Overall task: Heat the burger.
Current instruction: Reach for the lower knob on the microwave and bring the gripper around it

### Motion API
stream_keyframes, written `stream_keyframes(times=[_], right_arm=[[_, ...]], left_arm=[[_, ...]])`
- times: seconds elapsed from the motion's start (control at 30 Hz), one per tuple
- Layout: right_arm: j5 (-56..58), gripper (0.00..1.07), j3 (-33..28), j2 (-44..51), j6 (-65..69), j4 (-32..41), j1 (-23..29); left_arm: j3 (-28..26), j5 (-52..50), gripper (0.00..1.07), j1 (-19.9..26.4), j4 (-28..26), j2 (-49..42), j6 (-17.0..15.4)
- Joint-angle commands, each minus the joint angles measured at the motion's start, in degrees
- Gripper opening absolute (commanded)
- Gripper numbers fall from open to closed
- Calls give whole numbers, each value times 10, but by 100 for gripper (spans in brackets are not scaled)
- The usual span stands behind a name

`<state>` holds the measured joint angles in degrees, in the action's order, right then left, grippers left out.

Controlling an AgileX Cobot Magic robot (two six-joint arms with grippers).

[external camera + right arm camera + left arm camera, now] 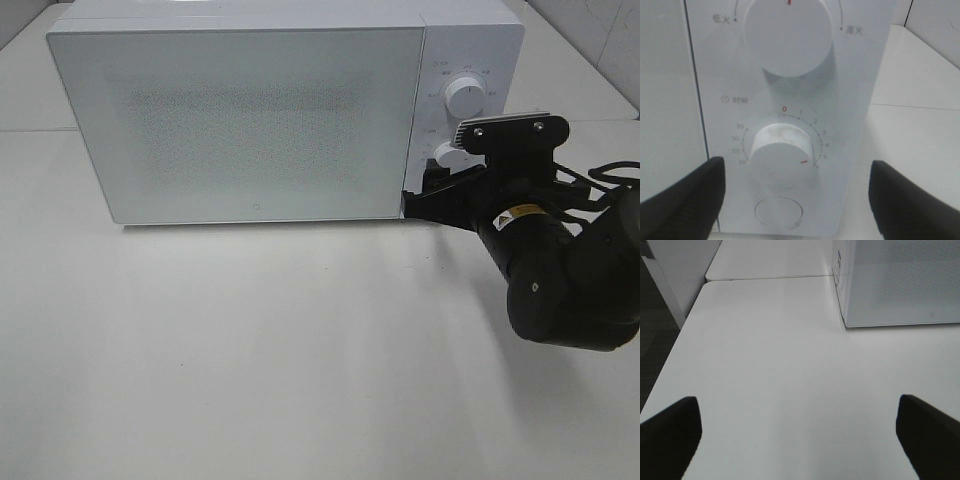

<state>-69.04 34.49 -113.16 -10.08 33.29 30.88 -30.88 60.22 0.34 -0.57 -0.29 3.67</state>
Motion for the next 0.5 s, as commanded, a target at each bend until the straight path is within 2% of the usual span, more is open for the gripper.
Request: stream_keyframes(times=[0.03,0.5], right_arm=[[-53,76,11,-2,2,-8,2],[-64,76,49,-46,-7,-22,-1]], left_arm=[[0,-9,98,1,-1,-9,-2],[0,-9,98,1,1,-9,-2]])
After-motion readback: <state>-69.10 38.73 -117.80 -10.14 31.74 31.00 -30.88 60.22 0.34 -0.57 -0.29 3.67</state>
